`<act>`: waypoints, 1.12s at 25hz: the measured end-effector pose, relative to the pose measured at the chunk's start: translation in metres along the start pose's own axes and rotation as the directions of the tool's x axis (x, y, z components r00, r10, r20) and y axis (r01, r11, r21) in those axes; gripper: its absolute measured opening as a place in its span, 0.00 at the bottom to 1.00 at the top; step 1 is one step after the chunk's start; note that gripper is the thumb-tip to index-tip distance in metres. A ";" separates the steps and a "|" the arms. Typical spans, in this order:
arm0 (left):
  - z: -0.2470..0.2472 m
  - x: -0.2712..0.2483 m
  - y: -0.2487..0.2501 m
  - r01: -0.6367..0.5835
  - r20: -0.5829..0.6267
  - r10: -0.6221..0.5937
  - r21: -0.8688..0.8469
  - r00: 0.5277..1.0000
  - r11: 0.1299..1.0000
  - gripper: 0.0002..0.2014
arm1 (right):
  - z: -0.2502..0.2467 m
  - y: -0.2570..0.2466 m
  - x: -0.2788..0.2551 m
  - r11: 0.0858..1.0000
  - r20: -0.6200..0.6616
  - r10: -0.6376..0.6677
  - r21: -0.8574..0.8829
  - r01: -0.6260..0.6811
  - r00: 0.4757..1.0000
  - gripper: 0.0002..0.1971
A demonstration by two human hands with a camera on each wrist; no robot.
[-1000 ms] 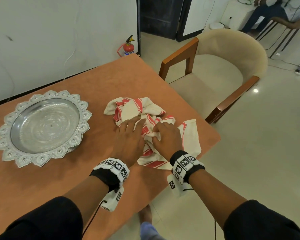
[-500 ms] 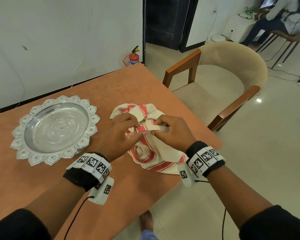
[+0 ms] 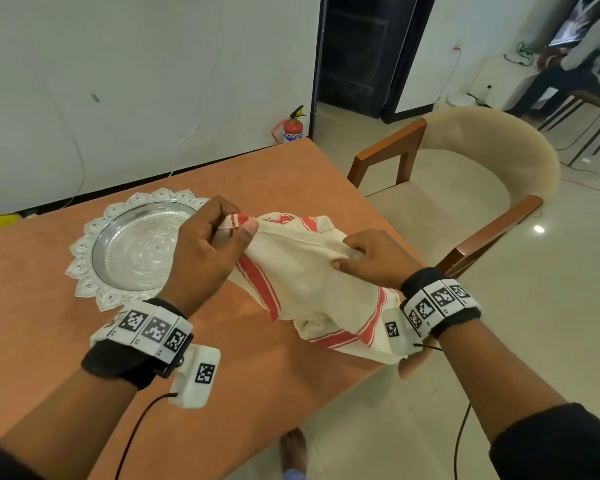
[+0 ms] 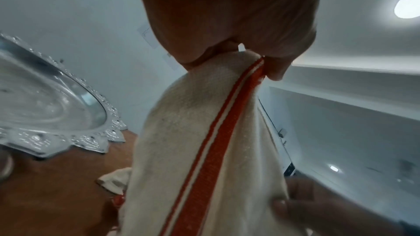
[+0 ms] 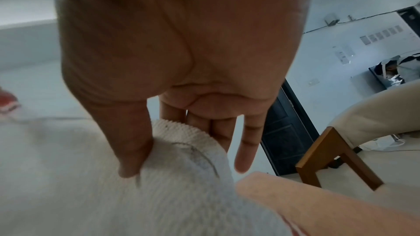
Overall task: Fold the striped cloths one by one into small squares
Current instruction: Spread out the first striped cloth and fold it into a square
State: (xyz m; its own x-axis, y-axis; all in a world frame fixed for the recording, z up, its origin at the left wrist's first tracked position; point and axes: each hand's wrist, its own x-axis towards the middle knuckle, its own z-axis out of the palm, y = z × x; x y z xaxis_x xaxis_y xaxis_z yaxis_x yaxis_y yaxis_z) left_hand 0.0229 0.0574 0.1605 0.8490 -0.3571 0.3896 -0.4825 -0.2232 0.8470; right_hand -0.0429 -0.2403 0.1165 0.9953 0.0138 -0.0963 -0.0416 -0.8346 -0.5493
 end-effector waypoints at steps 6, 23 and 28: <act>-0.026 -0.026 -0.005 0.034 0.026 -0.038 0.129 0.999 0.991 0.15 | -0.044 -0.085 -0.001 0.861 0.035 -0.208 0.480 0.166 0.977 0.07; -0.217 -0.059 0.066 0.038 -0.161 -0.072 -0.205 0.984 0.978 0.12 | 0.014 -0.295 0.039 0.813 0.384 -0.557 0.432 0.390 0.736 0.32; -0.275 -0.100 0.056 0.169 -0.219 -0.183 -0.079 0.958 0.982 0.13 | 0.076 -0.331 0.063 0.824 0.399 -0.561 0.357 0.440 0.726 0.10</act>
State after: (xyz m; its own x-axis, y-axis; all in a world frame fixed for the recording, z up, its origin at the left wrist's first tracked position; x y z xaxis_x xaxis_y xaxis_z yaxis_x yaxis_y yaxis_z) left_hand -0.0298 0.3301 0.2682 0.9490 -0.1025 0.2981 -0.3135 -0.2084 0.9264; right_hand 0.0273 0.0784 0.2287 0.7105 0.6976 -0.0926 0.3727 -0.4846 -0.7914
